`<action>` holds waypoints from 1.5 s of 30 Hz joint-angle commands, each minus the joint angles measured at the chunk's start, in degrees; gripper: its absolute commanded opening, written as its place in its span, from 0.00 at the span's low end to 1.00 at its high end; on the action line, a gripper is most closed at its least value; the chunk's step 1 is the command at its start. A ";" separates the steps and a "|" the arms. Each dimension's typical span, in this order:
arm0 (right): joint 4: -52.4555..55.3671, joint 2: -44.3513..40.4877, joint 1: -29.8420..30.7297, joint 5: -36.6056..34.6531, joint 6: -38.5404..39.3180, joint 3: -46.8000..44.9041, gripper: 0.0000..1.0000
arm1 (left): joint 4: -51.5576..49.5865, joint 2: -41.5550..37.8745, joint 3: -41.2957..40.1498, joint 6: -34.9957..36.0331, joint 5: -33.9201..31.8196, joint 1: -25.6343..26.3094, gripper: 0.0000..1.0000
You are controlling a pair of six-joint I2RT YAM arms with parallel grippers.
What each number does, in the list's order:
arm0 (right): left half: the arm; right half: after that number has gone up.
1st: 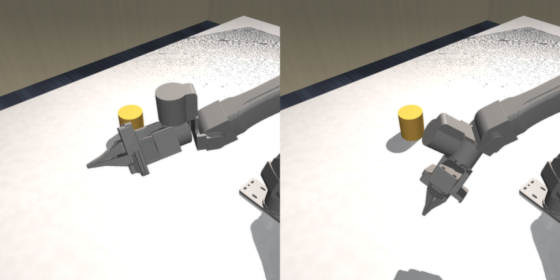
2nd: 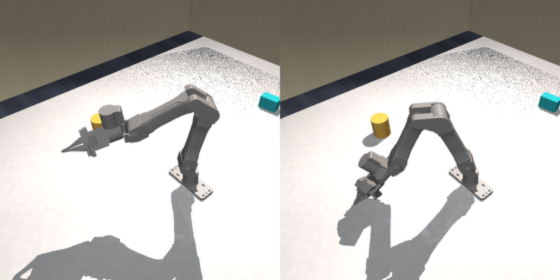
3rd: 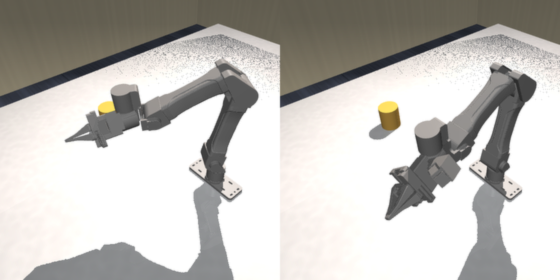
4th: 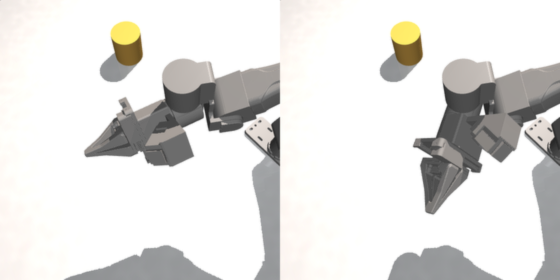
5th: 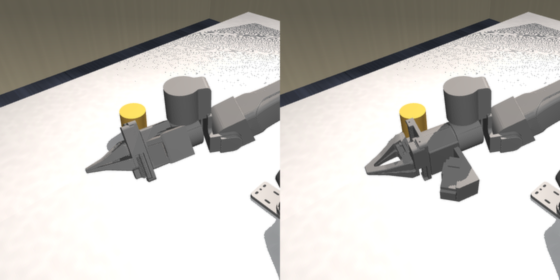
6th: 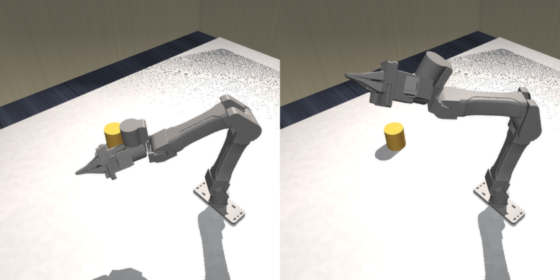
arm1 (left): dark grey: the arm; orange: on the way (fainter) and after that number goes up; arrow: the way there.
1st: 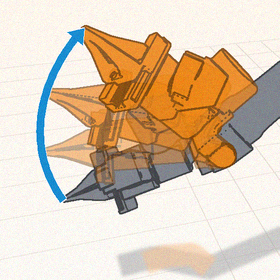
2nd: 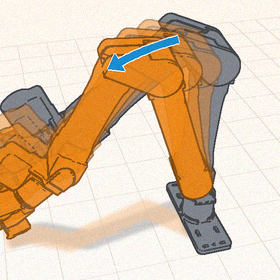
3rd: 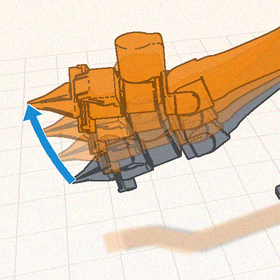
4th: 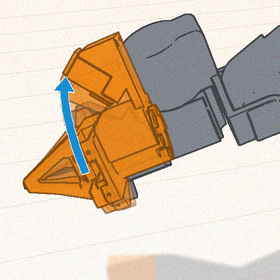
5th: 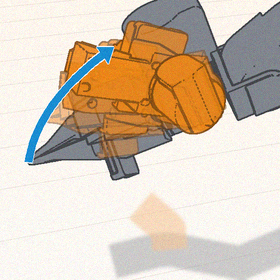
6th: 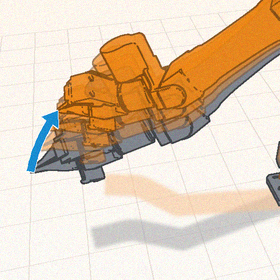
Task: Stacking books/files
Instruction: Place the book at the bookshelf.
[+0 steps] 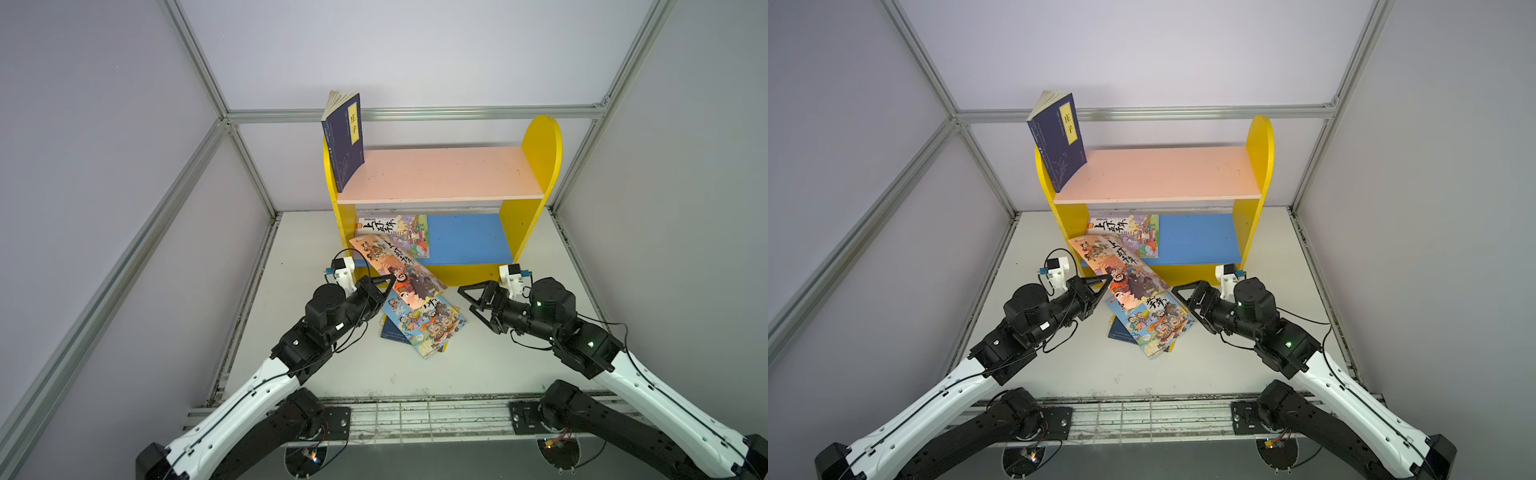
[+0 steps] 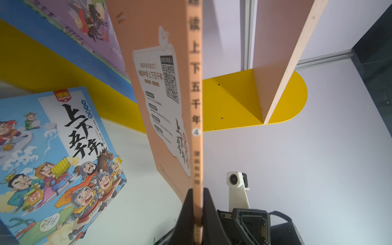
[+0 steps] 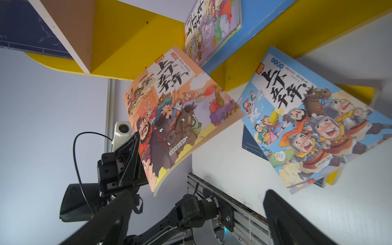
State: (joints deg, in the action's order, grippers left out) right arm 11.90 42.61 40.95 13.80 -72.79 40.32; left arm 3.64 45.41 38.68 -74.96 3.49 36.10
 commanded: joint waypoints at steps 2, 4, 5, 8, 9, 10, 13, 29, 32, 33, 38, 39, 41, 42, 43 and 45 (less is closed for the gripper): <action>-13.93 2.86 5.76 -8.78 -8.32 -0.38 1.00 | 8.46 0.15 0.62 1.24 -5.33 1.02 0.00; -17.76 5.65 7.61 -9.36 -10.13 0.17 1.00 | 9.26 0.03 0.60 1.76 -7.04 1.99 0.00; -19.30 7.07 8.20 -9.24 -10.71 0.60 1.00 | 9.51 0.10 0.67 1.92 -7.34 2.14 0.00; -21.97 10.31 9.83 -10.09 -10.52 2.53 1.00 | 9.90 0.80 0.76 1.90 -7.23 2.60 0.00; -22.77 11.09 10.10 -10.26 -10.46 3.01 1.00 | 10.26 1.06 0.66 1.70 -7.34 2.71 0.00; -24.16 12.15 10.22 -10.11 -10.61 3.54 0.99 | 10.76 1.21 0.41 1.61 -7.50 2.97 0.00; -27.67 14.61 10.44 -9.80 -11.85 4.44 0.99 | 11.03 1.60 0.32 1.59 -7.84 3.34 0.00; -36.14 23.24 13.14 -12.47 -14.86 5.12 0.90 | 11.26 0.29 -1.01 1.00 -8.16 3.54 0.00; -32.61 21.95 13.00 -15.89 -12.74 5.26 0.87 | 10.85 -0.32 -2.04 -0.34 -8.25 3.54 0.00; -32.34 21.90 12.63 -16.19 -12.26 5.12 0.86 | 10.68 -0.53 -2.27 -0.75 -8.19 3.54 0.00; -34.25 22.06 10.32 -14.42 -11.59 4.95 0.78 | 10.34 -0.62 -3.34 -2.40 -7.49 3.54 0.00; -34.73 22.25 9.91 -14.10 -11.58 4.95 0.76 | 10.18 -0.67 -3.49 -2.53 -7.49 3.56 0.00; -35.41 22.60 9.24 -13.62 -11.58 4.79 0.73 | 9.75 -1.06 -3.68 -2.74 -7.70 3.54 0.00; -35.50 22.67 8.94 -13.46 -11.46 4.69 0.72 | 9.26 -1.35 -3.71 -2.81 -7.85 3.54 0.00; -35.46 22.57 8.67 -13.49 -11.28 4.60 0.71 | 8.91 -1.59 -3.69 -2.76 -7.95 3.50 0.00; -35.07 22.26 7.93 -13.56 -10.74 4.43 0.69 | 7.44 -2.45 -3.57 -2.60 -8.23 3.57 0.00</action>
State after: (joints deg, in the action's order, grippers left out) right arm -21.21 65.12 49.74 0.19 -85.32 44.91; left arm 12.16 43.99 35.05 -77.87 -4.80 39.64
